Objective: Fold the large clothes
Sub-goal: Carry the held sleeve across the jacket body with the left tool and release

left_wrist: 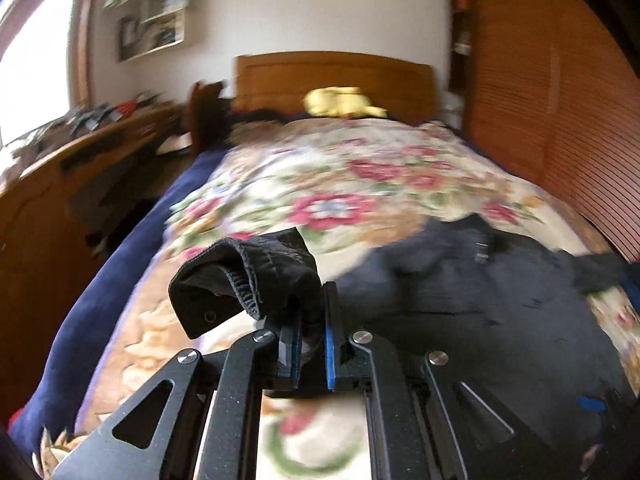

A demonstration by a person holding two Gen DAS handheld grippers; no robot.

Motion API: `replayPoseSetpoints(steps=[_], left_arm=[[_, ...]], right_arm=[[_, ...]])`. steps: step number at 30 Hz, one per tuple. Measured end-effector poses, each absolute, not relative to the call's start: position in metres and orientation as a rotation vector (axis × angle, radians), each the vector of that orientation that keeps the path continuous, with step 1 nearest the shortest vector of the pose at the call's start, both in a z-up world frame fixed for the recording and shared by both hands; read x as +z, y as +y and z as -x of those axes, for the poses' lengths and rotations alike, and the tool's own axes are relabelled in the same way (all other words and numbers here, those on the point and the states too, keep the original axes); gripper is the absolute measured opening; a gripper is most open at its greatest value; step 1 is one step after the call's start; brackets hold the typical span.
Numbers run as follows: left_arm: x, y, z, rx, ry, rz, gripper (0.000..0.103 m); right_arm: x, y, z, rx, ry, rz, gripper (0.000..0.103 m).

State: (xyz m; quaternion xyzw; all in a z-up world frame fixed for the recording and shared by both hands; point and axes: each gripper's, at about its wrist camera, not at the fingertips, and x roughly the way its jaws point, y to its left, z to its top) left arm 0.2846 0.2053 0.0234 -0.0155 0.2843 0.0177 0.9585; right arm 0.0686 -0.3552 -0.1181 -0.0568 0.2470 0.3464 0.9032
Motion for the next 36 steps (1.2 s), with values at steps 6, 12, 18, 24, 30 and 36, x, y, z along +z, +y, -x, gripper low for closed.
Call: replayPoseSetpoints(steps=[6,12,18,24,30,36], left_arm=[[0.038,0.111,-0.262,-0.109,0.578,-0.014,0.009],[0.034,0.042,-0.237,-0.217,0.587,-0.049,0.009],[0.018,-0.003,-0.207,-0.279,0.610,-0.057,0.009],[-0.007,-0.017,-0.186,-0.257,0.656,-0.081,0.011],[-0.018,-0.002,-0.158,-0.232,0.654,-0.051,0.030],[-0.023,0.027,-0.129,-0.176,0.634,-0.026,0.037]], right_arm=[[-0.106,-0.412,-0.059,0.649,0.476,0.085,0.103],[-0.101,-0.474,-0.060,0.546,0.453,0.048,0.103],[-0.100,-0.502,-0.063,0.489,0.466,0.007,0.103],[-0.096,-0.497,-0.063,0.471,0.477,0.000,0.103],[-0.094,-0.487,-0.066,0.483,0.482,0.030,0.103],[-0.095,-0.471,-0.072,0.517,0.486,0.052,0.103]])
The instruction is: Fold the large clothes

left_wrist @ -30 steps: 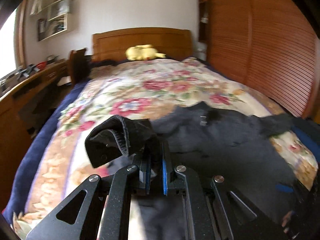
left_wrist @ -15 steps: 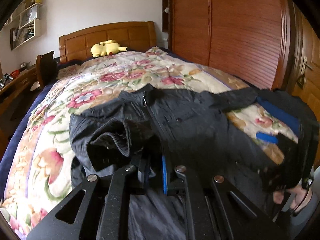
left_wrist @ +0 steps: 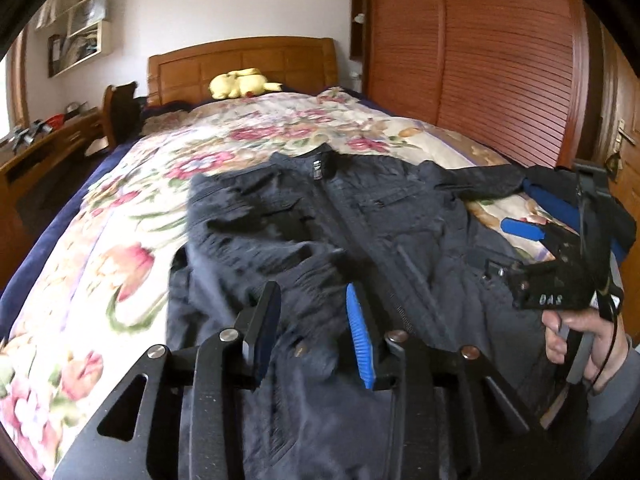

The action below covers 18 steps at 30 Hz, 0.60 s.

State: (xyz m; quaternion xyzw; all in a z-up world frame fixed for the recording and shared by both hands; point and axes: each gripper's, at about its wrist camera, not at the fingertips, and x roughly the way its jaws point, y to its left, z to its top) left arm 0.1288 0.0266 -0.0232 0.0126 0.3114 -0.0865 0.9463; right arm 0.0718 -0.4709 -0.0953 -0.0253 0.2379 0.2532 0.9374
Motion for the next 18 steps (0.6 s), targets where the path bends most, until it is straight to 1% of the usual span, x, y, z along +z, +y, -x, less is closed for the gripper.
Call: replayPoseSetpoints(steps=[2,4,6,8,9,10,18], left_arm=[[-0.028,0.036,-0.123,-0.153,0.633,-0.015,0.040],[-0.034,0.050,-0.114,-0.124,0.634,0.004,0.047],[-0.038,0.065,-0.106,-0.097,0.634,0.024,0.062],[-0.041,0.077,-0.098,-0.073,0.631,0.036,0.066],[-0.042,0.082,-0.094,-0.059,0.631,0.040,0.075],[-0.044,0.087,-0.091,-0.047,0.629,0.044,0.077],[-0.054,0.121,-0.065,0.050,0.630,0.069,0.078]], right_arm=[[-0.095,-0.464,-0.074,0.538,0.492,0.056,0.103],[-0.096,-0.454,-0.076,0.562,0.497,0.063,0.103],[-0.095,-0.444,-0.075,0.590,0.500,0.077,0.103],[-0.096,-0.434,-0.074,0.625,0.496,0.094,0.103],[-0.096,-0.428,-0.073,0.647,0.496,0.101,0.103],[-0.096,-0.422,-0.073,0.673,0.495,0.105,0.103],[-0.097,-0.373,-0.064,0.825,0.496,0.180,0.103]])
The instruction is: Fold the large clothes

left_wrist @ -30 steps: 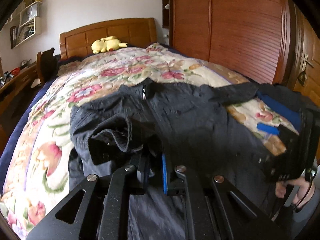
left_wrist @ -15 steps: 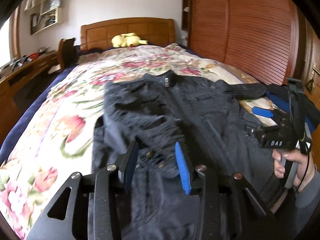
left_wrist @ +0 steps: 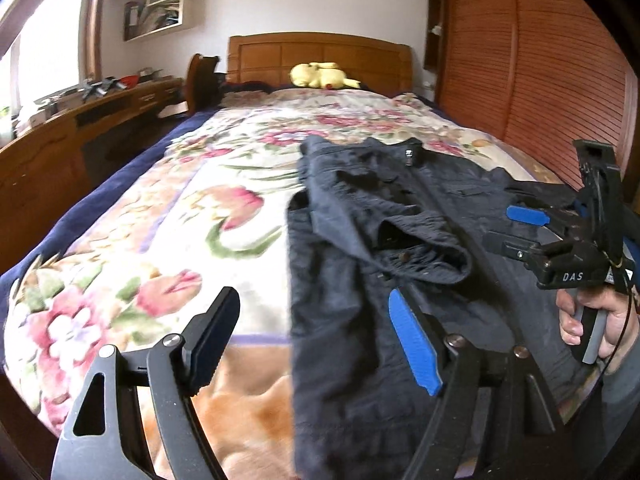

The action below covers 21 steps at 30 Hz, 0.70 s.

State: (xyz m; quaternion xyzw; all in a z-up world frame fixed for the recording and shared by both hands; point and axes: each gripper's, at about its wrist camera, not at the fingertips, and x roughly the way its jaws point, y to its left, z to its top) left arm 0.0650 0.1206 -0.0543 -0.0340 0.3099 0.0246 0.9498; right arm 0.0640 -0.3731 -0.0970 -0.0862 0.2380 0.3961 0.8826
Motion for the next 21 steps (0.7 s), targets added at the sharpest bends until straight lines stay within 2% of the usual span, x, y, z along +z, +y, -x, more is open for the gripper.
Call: replayPoseSetpoints(steps=[7,9,10,11,12,14,18,21], left_arm=[[-0.060,0.137,-0.055,0.089,0.636,0.081,0.078],[-0.061,0.137,-0.054,0.091,0.636,0.079,0.078],[-0.061,0.136,-0.052,0.092,0.635,0.078,0.078],[-0.061,0.136,-0.052,0.091,0.634,0.076,0.078],[-0.061,0.135,-0.052,0.090,0.630,0.075,0.078],[-0.060,0.134,-0.051,0.088,0.625,0.076,0.078],[-0.057,0.126,-0.053,0.075,0.623,0.067,0.078],[-0.052,0.119,-0.054,0.070,0.602,0.059,0.078]], right_arm=[[-0.122,-0.330,-0.065,0.849,0.551,0.323,0.099],[-0.130,-0.325,-0.070,0.849,0.578,0.349,0.083],[-0.132,-0.326,-0.072,0.852,0.586,0.349,0.078],[-0.132,-0.328,-0.073,0.855,0.585,0.346,0.063],[-0.130,-0.330,-0.074,0.850,0.579,0.346,0.042],[-0.126,-0.332,-0.076,0.826,0.561,0.340,0.019],[-0.117,-0.345,-0.074,0.800,0.519,0.278,0.012],[-0.106,-0.367,-0.072,0.772,0.459,0.209,0.010]])
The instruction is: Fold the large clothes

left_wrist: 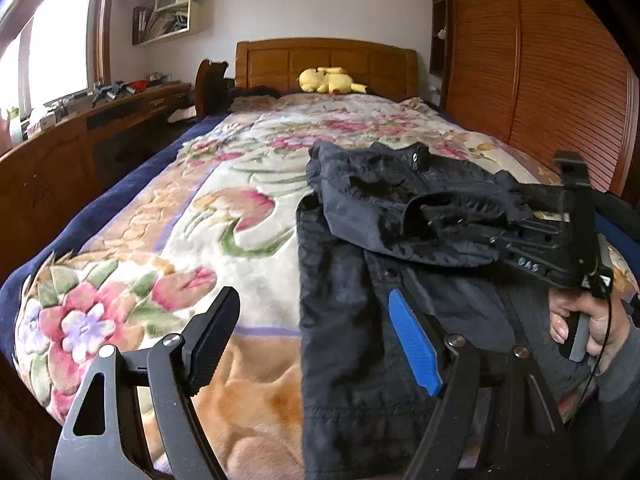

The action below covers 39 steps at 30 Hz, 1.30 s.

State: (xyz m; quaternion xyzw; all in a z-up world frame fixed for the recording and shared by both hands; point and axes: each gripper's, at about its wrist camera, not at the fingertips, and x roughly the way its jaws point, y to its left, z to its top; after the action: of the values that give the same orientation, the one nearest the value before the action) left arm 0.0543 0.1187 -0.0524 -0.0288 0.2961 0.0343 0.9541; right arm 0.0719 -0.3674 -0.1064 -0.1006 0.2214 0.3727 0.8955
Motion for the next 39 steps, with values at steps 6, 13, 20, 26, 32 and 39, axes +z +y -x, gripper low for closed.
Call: replayPoseSetpoints(steps=[6,13,20,26,32,39], left_arm=[[-0.049,0.098,-0.066,0.030,0.593,0.058,0.078],[-0.050,0.069,-0.080,-0.017,0.604,0.012,0.078],[-0.049,0.044,-0.095,-0.072,0.611,-0.009,0.078],[-0.041,0.024,-0.121,-0.116,0.597,-0.034,0.078],[-0.041,0.010,-0.144,-0.165,0.587,-0.034,0.078],[-0.048,0.003,-0.151,-0.194,0.602,-0.041,0.078]], right_arm=[[-0.089,-0.419,-0.059,0.721,0.384,0.095,0.010],[-0.096,-0.466,-0.047,0.625,0.378,0.046,0.010],[-0.101,-0.472,-0.041,0.559,0.375,0.027,0.010],[-0.091,-0.483,-0.032,0.531,0.375,0.020,0.010],[-0.091,-0.498,-0.024,0.551,0.396,0.003,0.010],[-0.089,-0.509,-0.006,0.538,0.427,0.025,0.027]])
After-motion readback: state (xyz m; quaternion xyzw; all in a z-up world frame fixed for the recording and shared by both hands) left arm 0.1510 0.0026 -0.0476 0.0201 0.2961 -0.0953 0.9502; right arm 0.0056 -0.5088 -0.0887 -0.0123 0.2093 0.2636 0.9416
